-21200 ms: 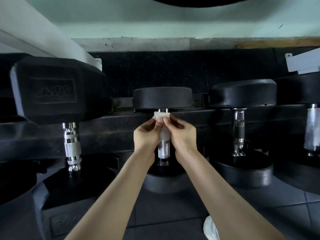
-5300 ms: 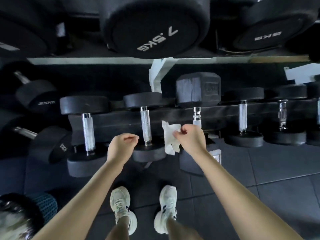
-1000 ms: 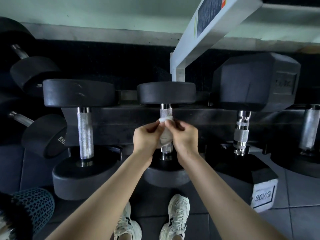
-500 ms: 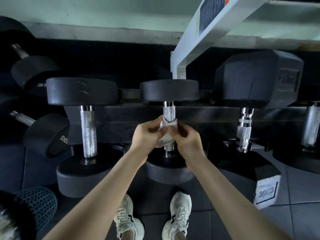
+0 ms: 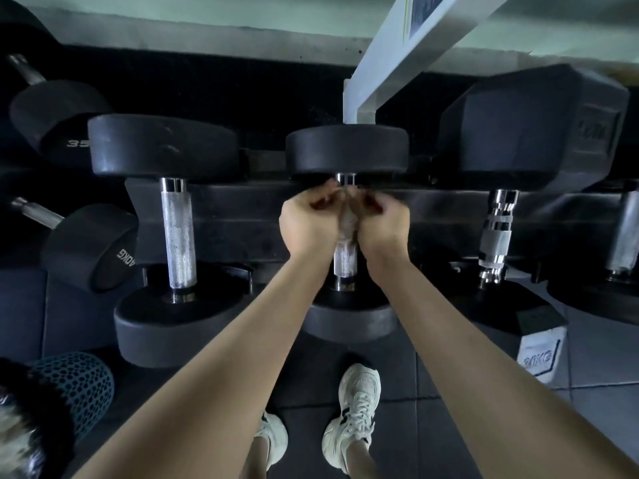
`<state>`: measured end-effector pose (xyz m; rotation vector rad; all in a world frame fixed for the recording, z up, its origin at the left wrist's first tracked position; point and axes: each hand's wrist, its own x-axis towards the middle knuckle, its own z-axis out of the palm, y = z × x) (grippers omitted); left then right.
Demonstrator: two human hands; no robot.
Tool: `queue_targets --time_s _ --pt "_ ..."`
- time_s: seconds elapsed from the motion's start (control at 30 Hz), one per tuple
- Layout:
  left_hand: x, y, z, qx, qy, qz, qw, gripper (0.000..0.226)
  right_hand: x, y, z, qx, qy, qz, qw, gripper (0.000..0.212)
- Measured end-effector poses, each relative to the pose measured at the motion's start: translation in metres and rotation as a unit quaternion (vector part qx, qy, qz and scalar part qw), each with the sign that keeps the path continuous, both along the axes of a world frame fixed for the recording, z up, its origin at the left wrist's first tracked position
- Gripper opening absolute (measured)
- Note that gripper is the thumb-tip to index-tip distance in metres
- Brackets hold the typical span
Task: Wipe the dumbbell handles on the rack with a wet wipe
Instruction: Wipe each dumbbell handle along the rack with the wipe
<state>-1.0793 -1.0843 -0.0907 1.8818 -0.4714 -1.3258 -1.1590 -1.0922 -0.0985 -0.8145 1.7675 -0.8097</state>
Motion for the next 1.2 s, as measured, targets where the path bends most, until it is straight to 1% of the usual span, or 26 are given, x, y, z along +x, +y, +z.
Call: queue_targets --time_s 0.07,0.13,0.17,0.23,0.27,0.3,0.37,0.47,0.53,0.6,0.67,0.7,0.73,0.77,0.8,0.83,0.87,0.9,0.93,1.0,1.03,1.07,1.13,1.2 --pt "-0.001 0.017 -0.002 -0.007 0.075 -0.007 0.997 0.024 -0.006 0.022 0.001 0.006 0.001 0.038 0.999 0.019" --pt "-0.001 0.021 -0.004 -0.010 0.116 0.009 0.993 0.026 -0.009 0.021 0.001 0.000 0.020 0.057 0.998 0.018" --pt "0.000 0.016 -0.003 -0.015 0.121 0.028 0.992 0.025 -0.008 0.012 0.002 -0.008 0.029 0.051 0.998 0.017" --pt "0.000 0.001 0.001 -0.018 0.118 0.077 0.990 0.014 -0.003 -0.010 0.003 -0.029 0.050 0.036 0.998 0.014" --pt "0.000 -0.007 0.003 -0.019 0.108 0.094 0.990 0.014 0.000 -0.016 0.001 -0.034 0.053 0.026 0.998 0.013" --pt "-0.001 -0.011 0.002 -0.017 0.092 0.102 0.990 0.016 0.003 -0.017 0.000 -0.031 0.039 0.014 0.999 0.012" --pt "-0.003 -0.010 -0.002 -0.009 0.076 0.102 0.992 0.012 0.005 -0.009 -0.002 -0.016 -0.005 -0.011 1.000 0.010" --pt "-0.004 -0.006 -0.005 0.040 0.099 0.092 0.990 0.010 0.003 -0.003 -0.004 0.006 -0.014 -0.028 0.999 0.010" --pt "-0.002 -0.010 -0.004 0.062 0.097 0.082 0.990 0.009 0.009 -0.004 -0.003 -0.001 0.030 -0.023 0.999 0.014" --pt "-0.002 -0.014 0.001 0.063 0.113 0.083 0.988 0.009 0.018 0.001 -0.001 -0.020 0.086 -0.017 0.996 0.018" --pt "-0.002 -0.016 0.001 0.063 0.125 0.081 0.987 0.010 0.021 0.005 0.001 -0.032 0.146 0.031 0.988 0.022" --pt "-0.002 -0.016 0.000 0.057 0.114 0.071 0.989 0.011 0.020 0.002 0.003 -0.033 0.162 0.049 0.985 0.023" --pt "-0.002 -0.015 -0.001 0.044 0.097 0.060 0.993 0.010 0.016 -0.003 0.002 -0.032 0.149 0.043 0.987 0.021" --pt "-0.003 -0.014 -0.003 0.026 0.064 0.046 0.997 0.009 0.012 -0.010 0.002 -0.020 0.094 0.009 0.995 0.015" --pt "-0.004 -0.011 -0.005 0.008 0.022 0.028 0.999 0.009 0.009 -0.016 0.002 0.002 0.019 -0.036 0.999 0.009" --pt "-0.004 -0.007 -0.006 -0.006 -0.018 0.007 1.000 0.008 0.005 -0.020 0.002 0.035 -0.055 -0.075 0.995 0.005" --pt "-0.005 -0.003 -0.005 -0.012 -0.039 -0.006 0.999 0.008 0.003 -0.023 0.003 0.065 -0.113 -0.101 0.986 0.008" --pt "-0.005 -0.002 -0.005 -0.009 -0.038 -0.011 0.999 0.012 0.001 -0.024 0.004 0.087 -0.144 -0.105 0.980 0.012" --pt "-0.003 -0.003 -0.005 -0.001 -0.010 -0.004 1.000 0.014 -0.001 -0.025 0.004 0.096 -0.155 -0.094 0.979 0.014" --pt "0.005 -0.008 -0.006 0.020 0.060 -0.002 0.998 0.015 -0.006 -0.024 0.005 0.092 -0.136 -0.056 0.985 0.013" --pt "0.009 -0.010 -0.007 0.030 0.060 -0.036 0.997 0.015 -0.009 -0.023 0.007 0.085 -0.113 -0.030 0.989 0.010" --pt "0.013 -0.009 -0.008 0.043 0.043 -0.087 0.994 0.015 -0.013 -0.019 0.008 0.079 -0.091 -0.003 0.993 0.006" --pt "0.020 0.003 -0.006 0.066 -0.010 -0.187 0.980 0.027 -0.019 -0.004 0.008 0.084 -0.041 0.057 0.994 0.011" --pt "0.024 0.017 -0.007 0.079 -0.032 -0.241 0.967 0.037 -0.026 0.013 0.005 0.100 0.001 0.106 0.989 0.014"
